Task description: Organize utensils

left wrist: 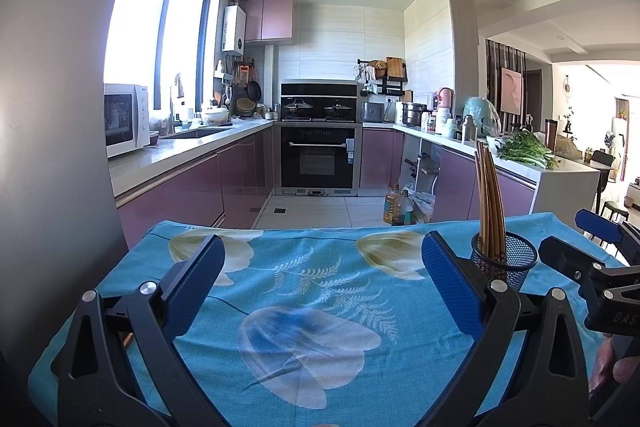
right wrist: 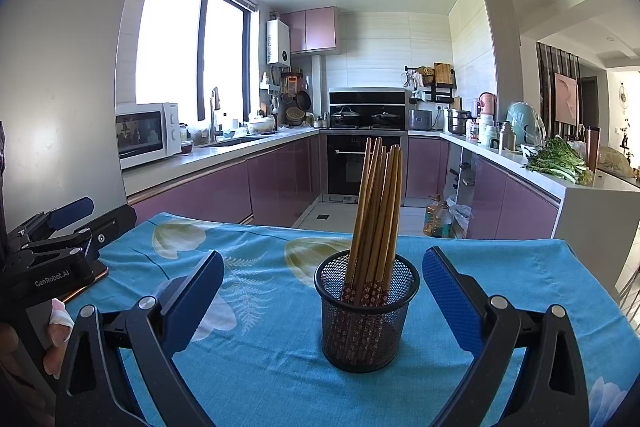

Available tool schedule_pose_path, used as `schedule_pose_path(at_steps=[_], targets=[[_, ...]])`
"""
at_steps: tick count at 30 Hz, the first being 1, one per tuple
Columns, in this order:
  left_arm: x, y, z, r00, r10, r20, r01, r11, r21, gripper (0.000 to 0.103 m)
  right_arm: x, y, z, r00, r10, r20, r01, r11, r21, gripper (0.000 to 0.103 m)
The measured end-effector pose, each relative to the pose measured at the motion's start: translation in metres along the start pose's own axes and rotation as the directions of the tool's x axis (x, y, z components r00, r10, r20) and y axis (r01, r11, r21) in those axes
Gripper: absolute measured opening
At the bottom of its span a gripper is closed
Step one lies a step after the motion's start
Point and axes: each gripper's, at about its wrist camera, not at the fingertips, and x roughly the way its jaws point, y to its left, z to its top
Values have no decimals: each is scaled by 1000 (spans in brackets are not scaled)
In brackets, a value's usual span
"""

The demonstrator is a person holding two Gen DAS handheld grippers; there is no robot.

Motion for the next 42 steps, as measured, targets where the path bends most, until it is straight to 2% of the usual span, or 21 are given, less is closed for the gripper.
schedule_pose_path(at_steps=[42], targets=[[0,0,-1,1000,0,1,0,1000,0,97,3,2,0,1000,-4,4,4,1000,15,96]])
